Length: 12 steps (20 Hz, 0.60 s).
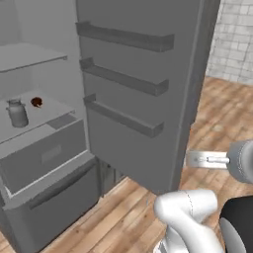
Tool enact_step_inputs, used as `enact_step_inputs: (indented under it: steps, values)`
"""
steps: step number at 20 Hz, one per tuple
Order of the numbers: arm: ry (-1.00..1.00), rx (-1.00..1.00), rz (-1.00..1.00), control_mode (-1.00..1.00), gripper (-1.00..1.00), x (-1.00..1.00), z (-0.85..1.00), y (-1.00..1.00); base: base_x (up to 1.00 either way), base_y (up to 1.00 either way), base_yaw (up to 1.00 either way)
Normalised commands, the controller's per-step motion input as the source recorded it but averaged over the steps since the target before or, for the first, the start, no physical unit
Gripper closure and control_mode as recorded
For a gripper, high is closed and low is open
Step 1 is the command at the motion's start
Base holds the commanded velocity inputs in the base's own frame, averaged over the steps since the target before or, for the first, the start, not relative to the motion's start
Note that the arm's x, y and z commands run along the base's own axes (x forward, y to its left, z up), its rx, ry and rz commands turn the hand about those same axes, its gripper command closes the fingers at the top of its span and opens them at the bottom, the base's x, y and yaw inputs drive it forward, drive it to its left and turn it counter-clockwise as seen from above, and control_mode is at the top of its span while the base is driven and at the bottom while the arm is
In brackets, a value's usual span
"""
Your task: Place the condiment bottle and ketchup from the counter to the top shelf of the fridge. If the existing items in the fridge are on the top shelf, move them to other shelves.
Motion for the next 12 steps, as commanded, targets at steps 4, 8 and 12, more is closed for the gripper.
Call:
enact_step_inputs:
  steps: [4, 8, 12]
  values:
    - [0.00, 0.00, 0.00, 1.00, -1.00, 0.00, 0.00, 0.00, 0.00, 0.00, -0.99]
    - [0.00, 0.00, 0.00, 1.00, -1.00, 0.00, 0.00, 0.00, 0.00, -0.11, -0.89]
    - [0.00, 0.00, 0.00, 1.00, -1.00, 0.00, 0.00, 0.00, 0.06, -0.41, -0.72]
